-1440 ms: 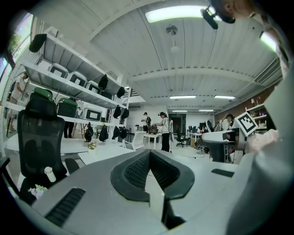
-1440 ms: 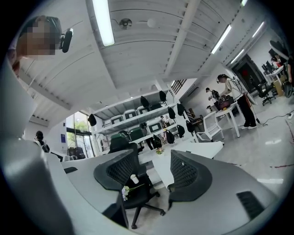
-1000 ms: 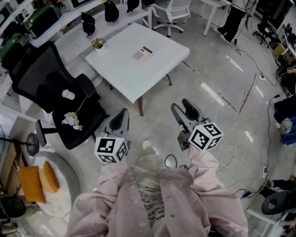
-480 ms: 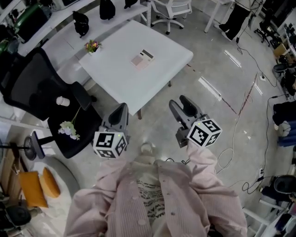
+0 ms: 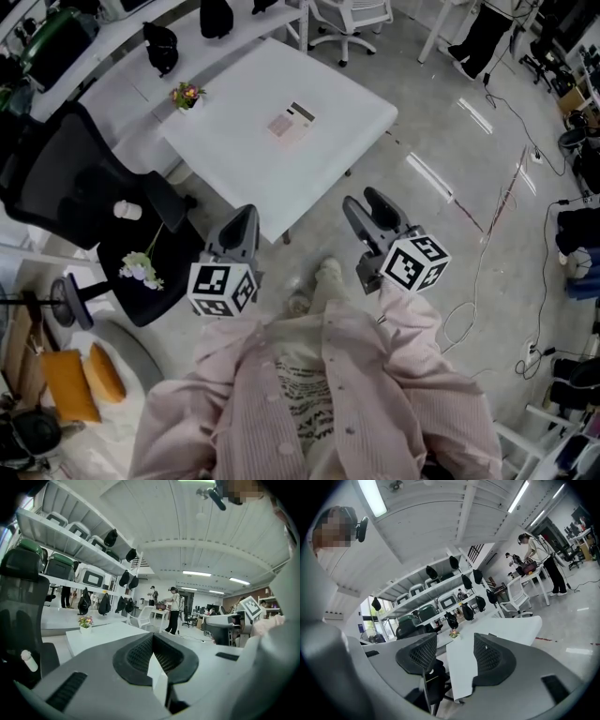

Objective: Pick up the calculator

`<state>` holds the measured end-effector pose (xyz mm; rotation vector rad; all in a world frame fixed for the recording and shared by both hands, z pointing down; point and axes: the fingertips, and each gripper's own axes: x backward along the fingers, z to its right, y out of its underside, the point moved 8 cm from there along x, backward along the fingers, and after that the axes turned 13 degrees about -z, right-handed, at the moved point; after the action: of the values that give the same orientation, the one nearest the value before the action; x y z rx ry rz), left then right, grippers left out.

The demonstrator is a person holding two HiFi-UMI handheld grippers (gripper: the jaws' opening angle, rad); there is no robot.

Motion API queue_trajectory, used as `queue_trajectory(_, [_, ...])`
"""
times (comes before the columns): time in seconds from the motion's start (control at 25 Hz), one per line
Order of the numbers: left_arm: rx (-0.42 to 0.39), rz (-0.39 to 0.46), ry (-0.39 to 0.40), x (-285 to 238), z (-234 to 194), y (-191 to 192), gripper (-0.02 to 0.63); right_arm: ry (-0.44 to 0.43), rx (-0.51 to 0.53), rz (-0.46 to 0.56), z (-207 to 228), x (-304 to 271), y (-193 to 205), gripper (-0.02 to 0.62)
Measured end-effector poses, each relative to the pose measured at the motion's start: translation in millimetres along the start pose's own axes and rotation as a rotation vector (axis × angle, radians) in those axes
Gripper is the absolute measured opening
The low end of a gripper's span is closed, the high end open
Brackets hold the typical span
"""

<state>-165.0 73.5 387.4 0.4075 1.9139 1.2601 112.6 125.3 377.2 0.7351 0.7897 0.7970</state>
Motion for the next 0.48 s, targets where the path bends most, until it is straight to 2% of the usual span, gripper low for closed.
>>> queue_trajectory(0.48, [0.048,-0.047,-0.024,-72.3,-32.8,-16.8,0.0,-0.018,-0.031,-0.044,59.8,-69.2,-34.3,0.216])
